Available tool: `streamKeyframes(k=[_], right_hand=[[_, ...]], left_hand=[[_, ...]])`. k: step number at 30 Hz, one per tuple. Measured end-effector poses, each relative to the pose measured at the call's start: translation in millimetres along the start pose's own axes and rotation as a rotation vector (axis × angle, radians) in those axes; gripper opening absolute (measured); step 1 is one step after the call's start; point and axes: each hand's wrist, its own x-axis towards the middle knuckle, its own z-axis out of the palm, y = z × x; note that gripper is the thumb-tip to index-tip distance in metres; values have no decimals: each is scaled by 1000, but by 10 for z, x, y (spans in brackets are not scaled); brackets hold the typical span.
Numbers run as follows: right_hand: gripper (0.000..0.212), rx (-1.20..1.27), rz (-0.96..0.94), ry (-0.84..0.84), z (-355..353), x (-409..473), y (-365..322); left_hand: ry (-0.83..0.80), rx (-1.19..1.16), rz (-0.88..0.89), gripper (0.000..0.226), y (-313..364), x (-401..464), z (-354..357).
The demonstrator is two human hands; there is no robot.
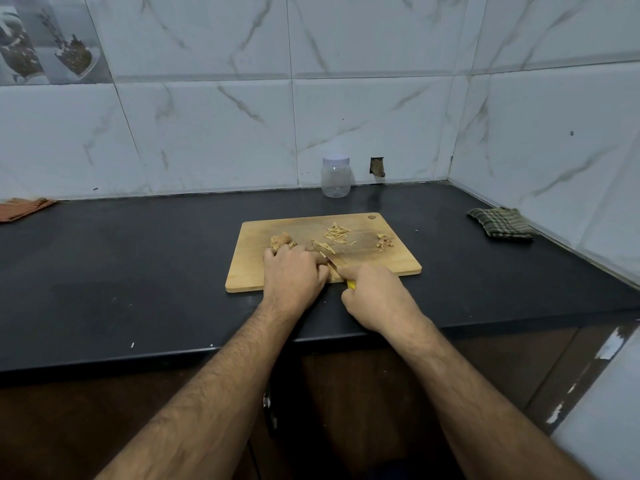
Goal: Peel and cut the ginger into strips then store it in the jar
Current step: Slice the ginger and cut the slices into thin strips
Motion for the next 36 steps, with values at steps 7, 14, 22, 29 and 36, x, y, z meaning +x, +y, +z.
streamKeyframes(k=[7,14,22,29,36], right_hand=[[41,-49,30,1,-32,-88,4],[52,-4,65,36,-19,84,13],[50,40,-14,70,-2,55,53],[50,-73,-11,48,-43,159,108],[48,-88,28,65,-129,417,119]], left_hand=[[6,10,-2,36,8,0,6],[17,-12,-6,36,-2,-5,15],[74,-77,-75,32,-30,6,7],[113,-113,-127,28,-18,-9,-9],[108,-136,-153,28,-29,-1,14]])
